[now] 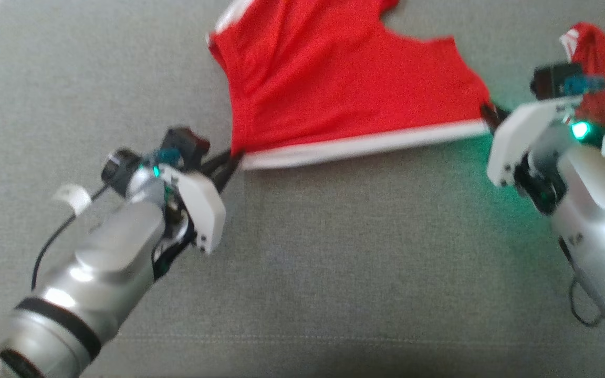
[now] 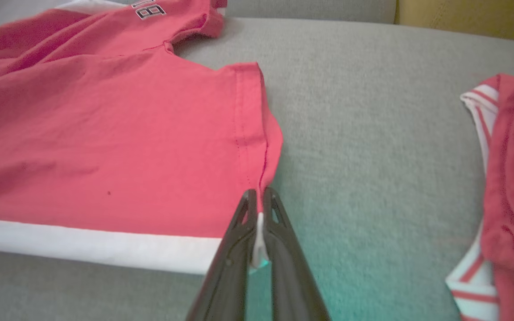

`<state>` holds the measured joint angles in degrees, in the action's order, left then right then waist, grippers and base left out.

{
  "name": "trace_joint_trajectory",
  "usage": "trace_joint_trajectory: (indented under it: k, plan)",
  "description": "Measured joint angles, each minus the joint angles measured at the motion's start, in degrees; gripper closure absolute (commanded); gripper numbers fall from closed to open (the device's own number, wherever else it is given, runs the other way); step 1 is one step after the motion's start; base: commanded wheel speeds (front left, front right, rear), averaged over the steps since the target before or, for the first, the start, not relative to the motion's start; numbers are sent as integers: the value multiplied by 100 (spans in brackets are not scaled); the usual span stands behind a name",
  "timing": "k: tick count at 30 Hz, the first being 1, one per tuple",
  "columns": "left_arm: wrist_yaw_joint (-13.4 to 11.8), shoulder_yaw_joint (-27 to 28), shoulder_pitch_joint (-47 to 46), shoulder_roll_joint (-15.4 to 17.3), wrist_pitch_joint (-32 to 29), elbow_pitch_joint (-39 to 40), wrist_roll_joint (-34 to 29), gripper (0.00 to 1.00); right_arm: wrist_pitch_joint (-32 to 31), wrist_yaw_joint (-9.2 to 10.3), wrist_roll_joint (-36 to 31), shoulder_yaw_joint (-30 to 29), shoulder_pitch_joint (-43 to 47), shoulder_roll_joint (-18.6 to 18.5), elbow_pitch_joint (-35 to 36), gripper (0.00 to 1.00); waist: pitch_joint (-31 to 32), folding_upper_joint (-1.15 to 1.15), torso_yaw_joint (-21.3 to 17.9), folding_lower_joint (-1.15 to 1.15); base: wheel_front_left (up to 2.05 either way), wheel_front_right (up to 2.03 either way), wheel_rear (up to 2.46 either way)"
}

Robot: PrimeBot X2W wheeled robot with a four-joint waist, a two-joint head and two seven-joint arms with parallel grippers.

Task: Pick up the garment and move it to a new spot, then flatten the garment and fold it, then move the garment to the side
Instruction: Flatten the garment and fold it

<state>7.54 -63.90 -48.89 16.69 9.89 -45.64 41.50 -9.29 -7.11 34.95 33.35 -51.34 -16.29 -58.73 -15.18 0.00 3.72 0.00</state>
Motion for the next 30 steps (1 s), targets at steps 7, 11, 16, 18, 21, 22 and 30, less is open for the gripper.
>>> trace_joint_trajectory:
  k: [7,11,16,18,21,22,30]
  plan:
    - [2,-447,403,87,138,137,163,100,-552,0,766,670,699,-610,528,100,494,0,95,0,0,0,0]
    - [2,-600,611,78,190,235,203,100,-839,0,1113,911,1007,-892,737,100,667,0,142,0,0,0,0]
    - [2,-720,894,69,259,381,205,100,-1189,0,1516,1141,1402,-1182,1016,100,910,0,173,0,0,0,0]
    - [2,-735,1021,76,281,472,264,100,-1377,0,1711,1223,1566,-1292,1150,100,1026,0,169,0,0,0,0]
    - [1,-771,1236,109,278,650,300,100,-1599,0,1970,1316,1832,-1486,1408,100,1201,0,152,0,0,0,0]
    - [-4,-786,1314,130,266,724,300,100,-1675,0,2056,1348,1911,-1556,1492,100,1254,0,142,0,0,0,0]
    - [-133,-938,1980,437,-96,1700,413,100,-2658,0,2661,1569,2540,-2230,2345,100,1581,0,15,0,0,0,0]
